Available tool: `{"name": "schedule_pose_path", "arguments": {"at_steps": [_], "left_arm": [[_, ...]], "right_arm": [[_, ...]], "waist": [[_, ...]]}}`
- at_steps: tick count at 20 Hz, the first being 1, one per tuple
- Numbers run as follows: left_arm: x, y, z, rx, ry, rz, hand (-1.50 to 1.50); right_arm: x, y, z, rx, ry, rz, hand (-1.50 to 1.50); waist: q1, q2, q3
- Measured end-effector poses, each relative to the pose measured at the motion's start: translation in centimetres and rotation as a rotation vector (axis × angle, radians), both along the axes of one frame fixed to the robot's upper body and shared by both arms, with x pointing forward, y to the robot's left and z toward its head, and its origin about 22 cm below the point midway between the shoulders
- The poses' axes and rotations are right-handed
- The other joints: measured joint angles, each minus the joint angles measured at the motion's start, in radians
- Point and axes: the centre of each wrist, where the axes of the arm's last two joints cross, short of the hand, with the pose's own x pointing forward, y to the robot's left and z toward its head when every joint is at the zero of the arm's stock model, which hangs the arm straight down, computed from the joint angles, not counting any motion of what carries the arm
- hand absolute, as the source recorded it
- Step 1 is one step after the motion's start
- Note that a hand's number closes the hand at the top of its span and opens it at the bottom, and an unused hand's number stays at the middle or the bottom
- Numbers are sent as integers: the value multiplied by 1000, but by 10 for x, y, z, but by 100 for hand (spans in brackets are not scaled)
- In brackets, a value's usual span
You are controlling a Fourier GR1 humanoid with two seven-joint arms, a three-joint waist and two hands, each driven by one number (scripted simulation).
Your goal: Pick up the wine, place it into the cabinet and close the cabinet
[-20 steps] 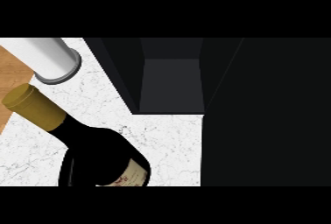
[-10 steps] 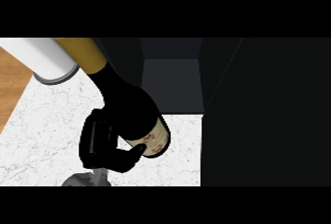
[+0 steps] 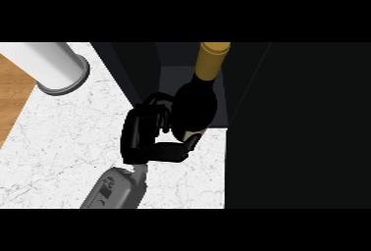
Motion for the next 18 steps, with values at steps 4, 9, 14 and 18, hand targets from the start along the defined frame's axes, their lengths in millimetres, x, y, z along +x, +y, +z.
{"name": "schedule_pose_path", "arguments": {"at_steps": [4,9,14,18], "left_arm": [[10,-11,-9,42,22,4,150],[21,-22,-19,39,55,25,150],[22,-23,-34,45,81,45,150],[26,-23,-51,52,110,59,150]], "right_arm": [[0,-2,2,4,-5,-7,-150],[-3,-9,6,2,2,1,-150],[2,-11,1,-1,-1,-2,-150],[0,-10,2,6,-6,-3,-150]], "waist": [[0,0,0],[-2,0,0],[0,0,0],[-2,1,0]]}}
